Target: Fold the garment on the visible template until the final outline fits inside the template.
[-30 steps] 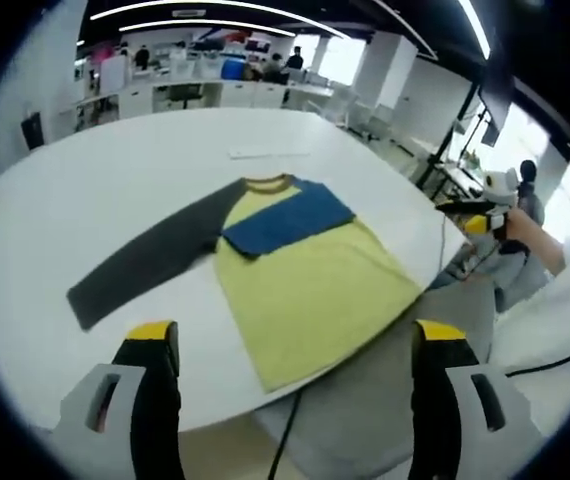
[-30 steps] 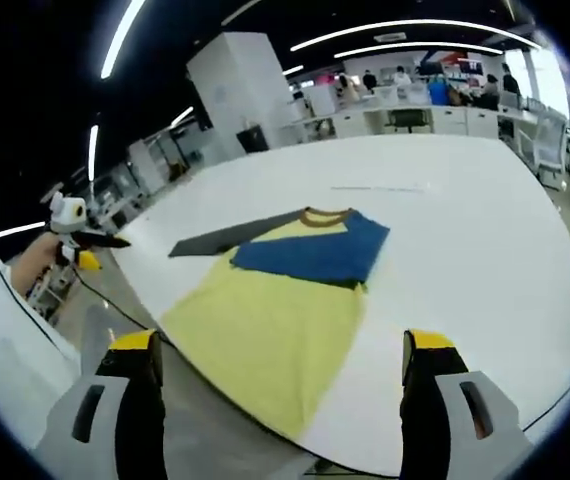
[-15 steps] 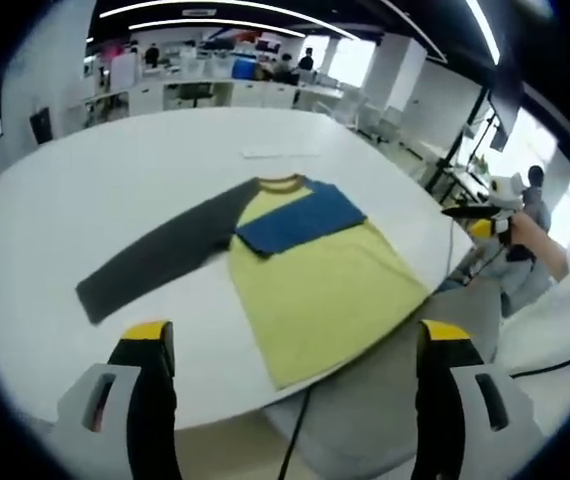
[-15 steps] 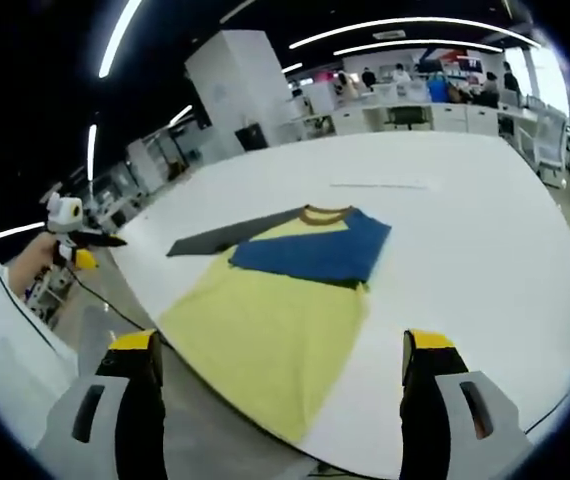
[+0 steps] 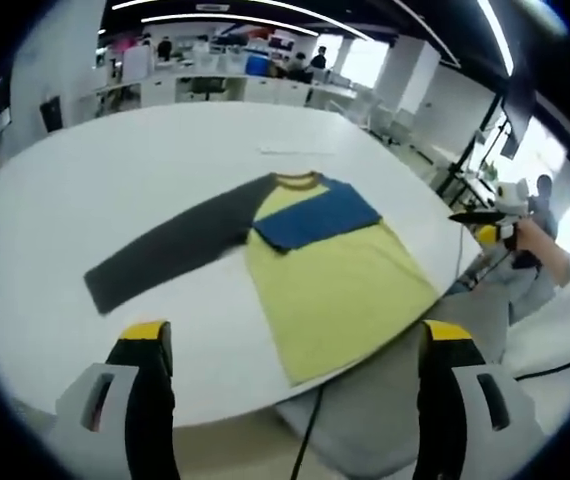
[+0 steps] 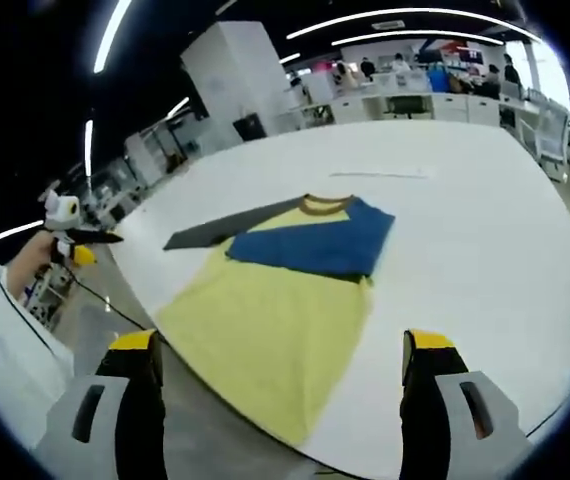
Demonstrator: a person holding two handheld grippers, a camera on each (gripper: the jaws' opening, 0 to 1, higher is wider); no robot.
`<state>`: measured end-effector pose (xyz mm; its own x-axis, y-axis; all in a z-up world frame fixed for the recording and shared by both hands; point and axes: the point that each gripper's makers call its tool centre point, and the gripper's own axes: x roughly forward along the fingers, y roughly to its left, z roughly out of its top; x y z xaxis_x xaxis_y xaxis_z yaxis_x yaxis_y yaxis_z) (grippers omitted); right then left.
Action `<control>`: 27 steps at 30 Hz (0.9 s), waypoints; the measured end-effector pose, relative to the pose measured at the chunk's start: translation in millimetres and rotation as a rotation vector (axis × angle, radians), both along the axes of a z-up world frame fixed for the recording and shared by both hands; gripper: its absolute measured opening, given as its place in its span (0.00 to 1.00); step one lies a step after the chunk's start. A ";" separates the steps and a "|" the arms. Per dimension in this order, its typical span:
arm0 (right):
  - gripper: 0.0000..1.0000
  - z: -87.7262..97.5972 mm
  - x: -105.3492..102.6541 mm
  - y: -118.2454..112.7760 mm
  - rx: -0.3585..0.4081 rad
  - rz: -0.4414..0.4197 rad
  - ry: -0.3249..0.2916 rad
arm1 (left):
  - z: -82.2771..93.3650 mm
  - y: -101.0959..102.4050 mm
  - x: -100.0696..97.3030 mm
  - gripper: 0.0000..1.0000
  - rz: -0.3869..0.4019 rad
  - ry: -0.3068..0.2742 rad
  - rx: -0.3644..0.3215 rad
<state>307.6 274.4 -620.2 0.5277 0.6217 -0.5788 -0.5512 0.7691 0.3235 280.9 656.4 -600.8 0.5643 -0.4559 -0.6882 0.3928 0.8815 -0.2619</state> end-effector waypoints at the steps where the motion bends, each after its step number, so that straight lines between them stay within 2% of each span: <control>1: 0.99 0.1 0.4 0.2 0.002 -0.002 0.002 | -0.6 2.4 0.8 0.99 0.004 0.002 -0.001; 17: 0.98 -10.7 9.6 8.8 -0.008 -0.002 0.045 | -1.7 49.1 30.0 0.99 0.097 0.008 0.002; 24: 0.97 -17.7 12.3 9.5 0.000 -0.018 0.073 | -12.3 67.9 50.7 0.99 0.160 0.014 -0.064; 27: 0.97 -20.2 13.0 10.8 -0.003 -0.018 0.075 | -17.4 80.7 60.9 0.98 0.218 0.011 -0.095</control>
